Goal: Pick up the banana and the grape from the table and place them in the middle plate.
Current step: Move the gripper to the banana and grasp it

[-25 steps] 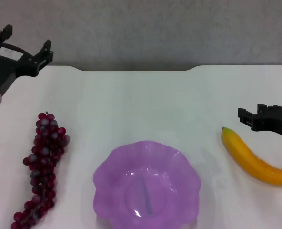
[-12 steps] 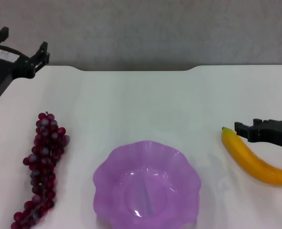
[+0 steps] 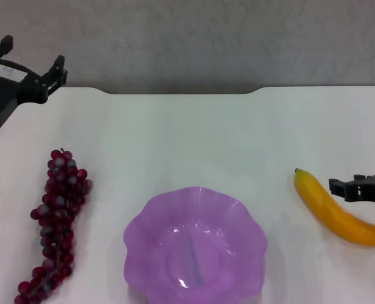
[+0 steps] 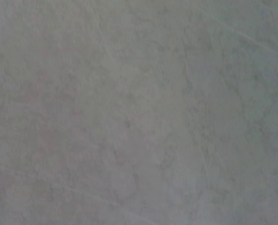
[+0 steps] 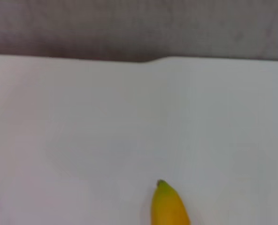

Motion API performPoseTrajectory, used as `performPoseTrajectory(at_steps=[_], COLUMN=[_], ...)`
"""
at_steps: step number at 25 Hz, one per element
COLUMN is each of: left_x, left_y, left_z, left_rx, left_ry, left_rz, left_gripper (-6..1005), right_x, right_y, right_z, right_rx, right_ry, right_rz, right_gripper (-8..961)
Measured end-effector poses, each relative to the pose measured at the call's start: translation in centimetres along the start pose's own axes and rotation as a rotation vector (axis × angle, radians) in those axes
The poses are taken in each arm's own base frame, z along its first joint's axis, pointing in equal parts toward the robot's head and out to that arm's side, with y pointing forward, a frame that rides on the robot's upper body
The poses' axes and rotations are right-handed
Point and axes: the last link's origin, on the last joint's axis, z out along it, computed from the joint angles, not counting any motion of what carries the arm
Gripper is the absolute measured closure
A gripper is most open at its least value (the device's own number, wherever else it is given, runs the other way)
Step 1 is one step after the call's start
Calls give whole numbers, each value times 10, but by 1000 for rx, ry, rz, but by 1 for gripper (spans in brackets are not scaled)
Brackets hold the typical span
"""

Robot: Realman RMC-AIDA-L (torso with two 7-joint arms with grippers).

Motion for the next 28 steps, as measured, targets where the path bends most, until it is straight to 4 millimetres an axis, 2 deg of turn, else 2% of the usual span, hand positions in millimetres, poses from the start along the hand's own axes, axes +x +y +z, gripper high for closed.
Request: performPoseTrajectory(at_steps=[12, 28], left_x=[5, 5], left_y=[0, 1], left_z=[0, 0], left_rx=[-4, -7], left_ry=[2, -1], left_rz=[5, 6], left_gripper=[108, 109], right_x=[11, 22], right_y=[1, -2], right_z=[29, 52], right_rx=[4, 19], right_ry=[119, 215], right_rz=[-22, -29], right_gripper=[426, 428])
